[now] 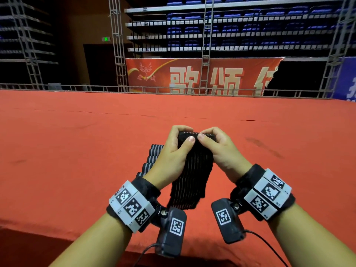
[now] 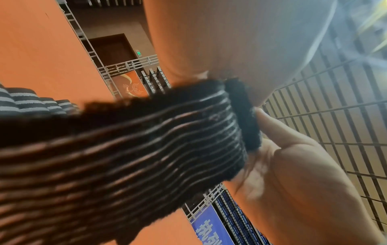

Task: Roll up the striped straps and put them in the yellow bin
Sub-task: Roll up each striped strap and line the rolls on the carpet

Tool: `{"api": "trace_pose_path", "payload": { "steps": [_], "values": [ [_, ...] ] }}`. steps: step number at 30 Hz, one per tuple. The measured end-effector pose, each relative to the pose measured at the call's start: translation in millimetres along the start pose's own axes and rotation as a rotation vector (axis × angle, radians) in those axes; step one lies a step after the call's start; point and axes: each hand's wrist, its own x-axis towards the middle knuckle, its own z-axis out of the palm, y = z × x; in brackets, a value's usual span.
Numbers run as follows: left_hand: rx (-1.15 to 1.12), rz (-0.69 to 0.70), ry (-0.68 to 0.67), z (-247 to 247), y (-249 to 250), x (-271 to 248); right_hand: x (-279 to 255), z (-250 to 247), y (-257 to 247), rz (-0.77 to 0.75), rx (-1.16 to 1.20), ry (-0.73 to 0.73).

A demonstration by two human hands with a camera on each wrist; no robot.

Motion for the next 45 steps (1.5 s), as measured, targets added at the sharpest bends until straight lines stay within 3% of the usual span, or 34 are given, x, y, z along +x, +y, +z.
{"api": "trace_pose_path", "payload": {
  "steps": [3,7,11,17,21,25,31,35,39,45],
  "values": [
    [-0.058,-0.085,0.049,2,-2,1,0,-1,1,-0.023,-0.041,-0.034],
    [0.007,-0.052,0.083,3,-4,2,1,0,2,0.036,-0.027,-0.030],
    [-0.024,-0.109,0.056,4,-6,2,1,-4,3,-0.041,-0.075,-0.012],
    [0.032,-0.033,0.010,2,-6,3,3,-7,9,0.032,0.004,0.033],
    [-0.033,-0.098,0.036,5,-3,3,2,-5,9,-0.012,-0.009,-0.026],
    [0.038,-0.060,0.058,5,-6,2,0,1,3,0.072,-0.085,-0.076],
    [0.024,-0.102,0.075,9,-5,-1,-5,-5,9,-0.085,-0.129,-0.059],
    [0.049,-0.034,0.074,7,-7,0,-2,-3,12,0.031,-0.057,-0.020],
    [0.036,-0.178,0.087,5,-13,-2,6,1,20,0.019,-0.064,-0.010],
    [0.017,-0.187,0.120,1,-24,-4,6,8,35,0.085,-0.028,-0.047]
  ]
}}
